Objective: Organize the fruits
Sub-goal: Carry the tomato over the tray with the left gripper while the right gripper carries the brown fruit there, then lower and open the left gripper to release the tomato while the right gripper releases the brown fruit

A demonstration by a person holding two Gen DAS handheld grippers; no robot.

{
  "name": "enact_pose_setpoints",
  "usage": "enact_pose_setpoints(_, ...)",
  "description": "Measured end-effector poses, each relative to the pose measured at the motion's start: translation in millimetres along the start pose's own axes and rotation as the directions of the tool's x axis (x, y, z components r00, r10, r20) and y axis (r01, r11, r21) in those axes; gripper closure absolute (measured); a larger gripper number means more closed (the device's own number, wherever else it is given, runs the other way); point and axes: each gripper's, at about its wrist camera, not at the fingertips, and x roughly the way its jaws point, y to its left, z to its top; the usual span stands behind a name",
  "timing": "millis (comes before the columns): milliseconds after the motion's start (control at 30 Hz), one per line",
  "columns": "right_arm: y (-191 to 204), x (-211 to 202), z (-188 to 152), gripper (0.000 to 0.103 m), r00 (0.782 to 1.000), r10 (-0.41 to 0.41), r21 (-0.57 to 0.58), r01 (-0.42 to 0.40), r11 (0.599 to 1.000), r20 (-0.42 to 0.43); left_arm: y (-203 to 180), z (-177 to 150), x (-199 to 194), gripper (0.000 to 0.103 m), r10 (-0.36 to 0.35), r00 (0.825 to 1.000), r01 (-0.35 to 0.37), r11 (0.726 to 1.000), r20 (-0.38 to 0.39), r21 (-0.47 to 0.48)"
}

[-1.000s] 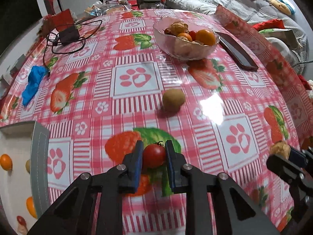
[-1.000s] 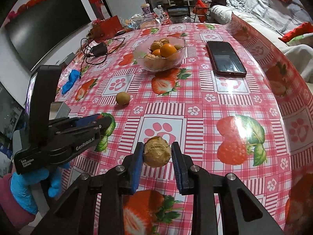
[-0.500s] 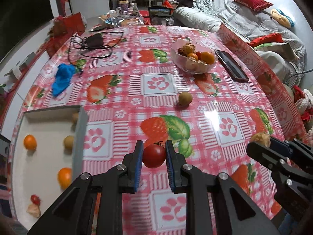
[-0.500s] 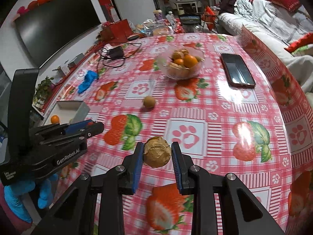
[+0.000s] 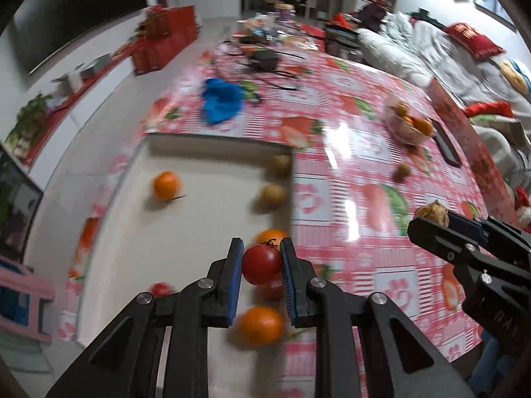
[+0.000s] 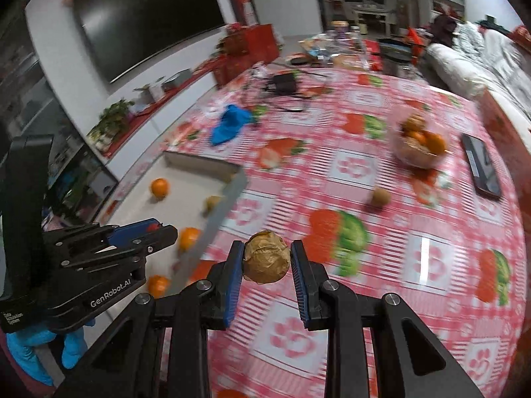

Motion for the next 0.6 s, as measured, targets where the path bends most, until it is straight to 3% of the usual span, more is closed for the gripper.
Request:
enact_pose_setpoints(233, 55.5, 23.1, 14.4, 0.073, 0.997, 0.062, -0.075, -0.065, 0.995, -0.036, 59.3, -11.2, -7.8, 0.079, 0.044, 0.999, -0.044, 0.996, 0.004, -0.077)
enact_pose_setpoints(600, 99.3, 57.3, 20.6, 0.073, 0.989, 0.090, -0.125, -0.105, 0.987, -0.116, 92.0, -30.2, 8.9, 0.079, 0.032, 0.999, -0.036, 0.992, -0.032, -0.123)
